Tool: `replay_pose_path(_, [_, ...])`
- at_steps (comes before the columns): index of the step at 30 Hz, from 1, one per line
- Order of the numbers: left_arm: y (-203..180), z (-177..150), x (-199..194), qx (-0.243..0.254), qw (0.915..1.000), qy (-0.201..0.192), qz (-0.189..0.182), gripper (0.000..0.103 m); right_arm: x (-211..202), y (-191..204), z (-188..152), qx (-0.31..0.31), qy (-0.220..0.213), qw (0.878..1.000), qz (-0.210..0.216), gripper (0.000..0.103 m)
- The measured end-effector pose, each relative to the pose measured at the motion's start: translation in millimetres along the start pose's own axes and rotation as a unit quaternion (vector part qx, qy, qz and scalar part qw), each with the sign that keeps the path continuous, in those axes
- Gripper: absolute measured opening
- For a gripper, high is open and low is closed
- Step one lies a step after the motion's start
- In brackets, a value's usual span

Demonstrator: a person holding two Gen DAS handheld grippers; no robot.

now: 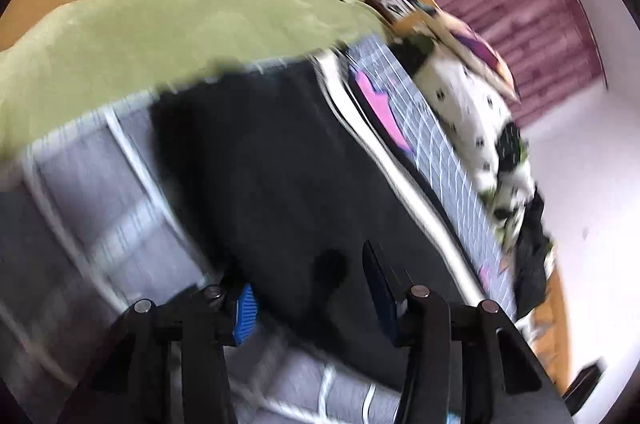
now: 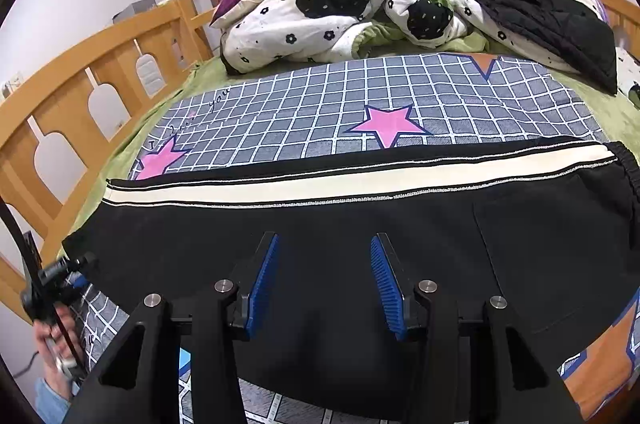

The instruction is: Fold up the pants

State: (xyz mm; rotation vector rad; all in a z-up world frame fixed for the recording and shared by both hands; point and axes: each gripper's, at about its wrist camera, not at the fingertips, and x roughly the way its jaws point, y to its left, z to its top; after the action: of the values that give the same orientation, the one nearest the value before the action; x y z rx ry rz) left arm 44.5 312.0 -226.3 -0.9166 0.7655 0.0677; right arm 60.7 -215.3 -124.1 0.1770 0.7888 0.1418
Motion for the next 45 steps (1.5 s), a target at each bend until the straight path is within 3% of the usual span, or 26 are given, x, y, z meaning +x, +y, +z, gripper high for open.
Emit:
replay_pose_path(2, [1.5, 17.6, 1.6, -0.003, 0.9997, -0.005, 0.023, 0.045, 0.5, 1.9, -1.0, -0.001, 0.001, 1.0, 0.0, 0.048])
replay_pose_path(6, [-11.6, 30.5, 4.1, 0.046, 0.993, -0.036, 0.102, 0.04, 0.5, 3.7, -4.2, -0.015, 0.003, 1.0, -0.008, 0.048])
replay_pose_path(7, [-15.4, 29.6, 3.7, 0.058, 0.99, -0.043, 0.122, 0.034, -0.3, 2.7, -5.1, -0.018, 0.002, 1.0, -0.011, 0.048])
replay_pose_path(8, [-18.0, 28.7, 2.2, 0.066, 0.9869, -0.05, 0.139, 0.02, -1.0, 1.1, -5.8, -0.021, 0.002, 1.0, -0.014, 0.048])
replay_pose_path(11, [-41.5, 19.9, -5.8, 0.117, 0.9736, -0.078, 0.18, 0.013, -5.2, -13.1, -13.1, -0.026, -0.001, 0.999, -0.026, 0.048])
replay_pose_path(13, [-71.3, 11.2, -13.0, 0.173, 0.9569, -0.104, 0.209, 0.012, -8.0, -29.5, -21.9, -0.028, -0.008, 0.999, -0.031, 0.048])
replay_pose_path(16, [-140.7, -18.6, -22.3, 0.287, 0.9164, -0.147, 0.237, 0.011, -9.4, -59.2, -32.4, -0.027, -0.01, 0.999, -0.044, 0.048])
replay_pose_path(18, [-185.0, -43.0, -24.6, 0.346, 0.8941, -0.164, 0.232, 0.011, -11.9, -80.1, -35.8, -0.011, -0.014, 0.999, -0.048, 0.048])
replay_pose_path(19, [-204.7, -52.5, -23.0, 0.369, 0.8877, -0.166, 0.22, 0.011, -12.8, -89.1, -36.3, -0.002, -0.016, 0.999, -0.049, 0.048])
replay_pose_path(24, [-301.4, -133.9, 7.8, 0.453, 0.8709, -0.126, 0.144, 0.011, -24.2, -134.6, -39.9, 0.04, -0.036, 0.997, -0.055, 0.048])
replay_pose_path(28, [-338.2, -213.4, 47.2, 0.506, 0.8502, -0.086, 0.116, 0.011, -40.4, -163.6, -49.8, 0.061, -0.053, 0.995, -0.065, 0.048])
replay_pose_path(32, [-345.6, -290.8, 86.4, 0.519, 0.8522, 0.013, 0.064, 0.011, -53.8, -183.7, -60.3, 0.073, -0.064, 0.992, -0.084, 0.048])
replay_pose_path(34, [-339.9, -324.2, 99.5, 0.521, 0.8498, 0.054, 0.055, 0.011, -58.3, -195.5, -63.5, 0.093, -0.066, 0.99, -0.085, 0.048])
replay_pose_path(35, [-336.5, -339.1, 106.1, 0.523, 0.8475, 0.062, 0.065, 0.011, -59.4, -199.6, -63.6, 0.101, -0.067, 0.989, -0.084, 0.048])
replay_pose_path(37, [-332.6, -357.5, 106.8, 0.539, 0.8368, 0.033, 0.093, 0.011, -61.1, -204.5, -63.3, 0.114, -0.07, 0.988, -0.078, 0.048])
replay_pose_path(38, [-331.3, -361.8, 102.8, 0.547, 0.8313, 0.026, 0.093, 0.013, -60.7, -203.4, -62.7, 0.117, -0.07, 0.988, -0.076, 0.048])
replay_pose_path(40, [-329.0, -356.8, 95.4, 0.546, 0.8334, 0.043, 0.072, 0.026, -59.7, -201.8, -61.3, 0.116, -0.07, 0.988, -0.072, 0.048])
replay_pose_path(42, [-320.2, -338.5, 74.5, 0.528, 0.8456, 0.073, 0.029, 0.038, -57.7, -194.0, -59.3, 0.109, -0.067, 0.989, -0.069, 0.048])
replay_pose_path(45, [-299.9, -309.8, 33.7, 0.511, 0.8575, 0.056, -0.004, 0.062, -55.4, -181.4, -56.3, 0.102, -0.063, 0.991, -0.052, 0.048])
